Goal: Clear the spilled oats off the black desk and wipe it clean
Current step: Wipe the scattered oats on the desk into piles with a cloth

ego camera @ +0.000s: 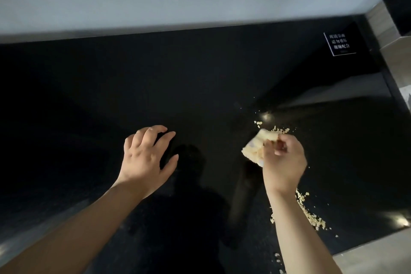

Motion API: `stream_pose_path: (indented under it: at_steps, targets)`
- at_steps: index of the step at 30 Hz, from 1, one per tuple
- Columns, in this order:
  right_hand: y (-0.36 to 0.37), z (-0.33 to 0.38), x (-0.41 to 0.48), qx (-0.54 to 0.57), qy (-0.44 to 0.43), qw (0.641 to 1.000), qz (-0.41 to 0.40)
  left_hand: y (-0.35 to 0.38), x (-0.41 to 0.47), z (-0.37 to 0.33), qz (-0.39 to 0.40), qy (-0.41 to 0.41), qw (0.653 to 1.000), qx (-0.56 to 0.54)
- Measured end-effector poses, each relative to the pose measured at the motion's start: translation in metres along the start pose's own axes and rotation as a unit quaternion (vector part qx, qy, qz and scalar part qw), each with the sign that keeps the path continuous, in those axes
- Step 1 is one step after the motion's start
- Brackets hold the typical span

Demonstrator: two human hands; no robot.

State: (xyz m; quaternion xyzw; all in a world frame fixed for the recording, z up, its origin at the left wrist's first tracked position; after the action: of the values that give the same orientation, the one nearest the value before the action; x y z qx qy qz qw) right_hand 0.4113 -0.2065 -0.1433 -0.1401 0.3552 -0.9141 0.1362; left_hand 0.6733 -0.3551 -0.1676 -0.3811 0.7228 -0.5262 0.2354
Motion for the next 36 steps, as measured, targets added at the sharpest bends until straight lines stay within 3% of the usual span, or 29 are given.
stream_pose_path:
  at_steps: [3, 8, 13, 18, 23, 27, 31, 36]
  targets:
    - [0.001, 0.026, -0.012, 0.04, -0.024, 0.999, 0.014, -0.001, 0.0, 0.001, 0.001, 0.002, 1.0, -0.019]
    - [0.07, 0.112, -0.035, 0.116, -0.117, 0.979, 0.121, -0.01, -0.001, 0.013, -0.005, -0.017, 0.996, -0.082]
    - [0.139, 0.153, -0.043, 0.069, -0.163, 0.968, 0.177, -0.023, -0.006, 0.032, -0.009, -0.023, 0.999, -0.033]
    - [0.135, 0.127, -0.022, 0.035, -0.144, 0.975, 0.168, -0.026, -0.008, 0.039, -0.003, -0.03, 0.999, -0.022]
    - [0.07, 0.056, 0.01, 0.002, -0.084, 0.993, 0.083, -0.017, -0.001, 0.023, 0.004, -0.019, 0.999, -0.048]
    - [0.017, 0.011, 0.015, -0.03, -0.011, 0.997, 0.075, -0.007, 0.009, -0.001, 0.017, 0.013, 0.998, -0.066]
    - [-0.005, 0.02, 0.02, 0.024, 0.04, 0.995, 0.084, 0.008, 0.022, -0.024, 0.041, 0.044, 0.997, -0.053]
    - [0.027, 0.057, 0.061, 0.075, 0.05, 0.995, 0.042, 0.019, 0.039, -0.048, 0.039, 0.066, 0.997, -0.028]
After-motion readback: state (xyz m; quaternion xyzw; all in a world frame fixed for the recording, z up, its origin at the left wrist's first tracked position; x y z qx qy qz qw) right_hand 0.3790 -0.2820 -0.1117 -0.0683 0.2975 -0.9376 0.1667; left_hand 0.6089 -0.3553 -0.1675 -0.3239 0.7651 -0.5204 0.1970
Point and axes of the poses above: each hand's wrist, its own x-axis towards the middle knuckle, its own y-axis out of the palm, z = x × y, the point moved 7 cm from there along x, towards the middle knuckle, and after that the axes turned 7 degrees about -z, right-handed, at the moved point
